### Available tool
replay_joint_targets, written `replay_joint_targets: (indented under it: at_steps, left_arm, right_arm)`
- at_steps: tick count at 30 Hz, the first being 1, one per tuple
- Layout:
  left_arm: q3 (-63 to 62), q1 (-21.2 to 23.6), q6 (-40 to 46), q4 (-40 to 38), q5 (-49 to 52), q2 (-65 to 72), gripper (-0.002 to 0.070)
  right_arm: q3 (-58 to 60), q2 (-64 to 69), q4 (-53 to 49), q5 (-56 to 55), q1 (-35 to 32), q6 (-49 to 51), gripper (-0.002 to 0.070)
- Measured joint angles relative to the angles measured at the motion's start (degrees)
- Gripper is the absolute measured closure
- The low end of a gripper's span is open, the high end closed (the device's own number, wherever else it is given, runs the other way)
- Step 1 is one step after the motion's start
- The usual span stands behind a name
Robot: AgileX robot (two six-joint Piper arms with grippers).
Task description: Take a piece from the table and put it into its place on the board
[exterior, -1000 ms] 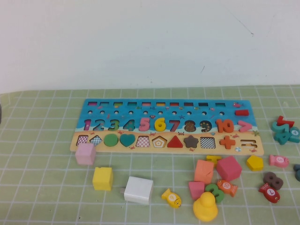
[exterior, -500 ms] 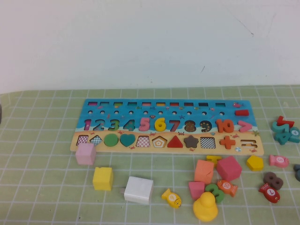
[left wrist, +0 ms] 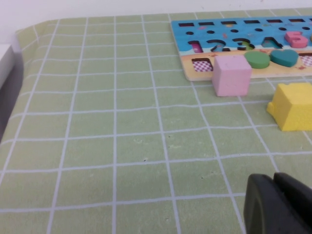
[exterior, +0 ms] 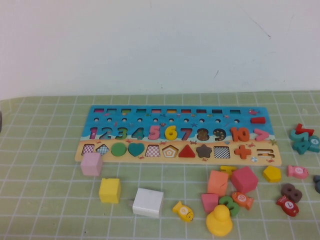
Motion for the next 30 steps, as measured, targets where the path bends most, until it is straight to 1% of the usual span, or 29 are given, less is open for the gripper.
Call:
replay_joint_targets:
  at_steps: [4, 6, 30]
  left_arm:
    - [0.0, 0.0, -4.6, 3.0, 0.0, 0.0, 0.0676]
    - [0.0, 0.0, -5.2, 3.6, 0.0, 0.0, 0.0676]
    - [0.0, 0.0, -5.3, 4.4, 0.0, 0.0, 0.0676]
  right_arm:
    - [0.0, 0.0, 0.0, 0.0, 0.0, -0.1, 0.0666]
    - [0.0, 0.0, 0.0, 0.0, 0.0, -0.2, 0.0666]
    - [0.0, 0.0, 0.0, 0.0, 0.0, -0.3, 0.0666]
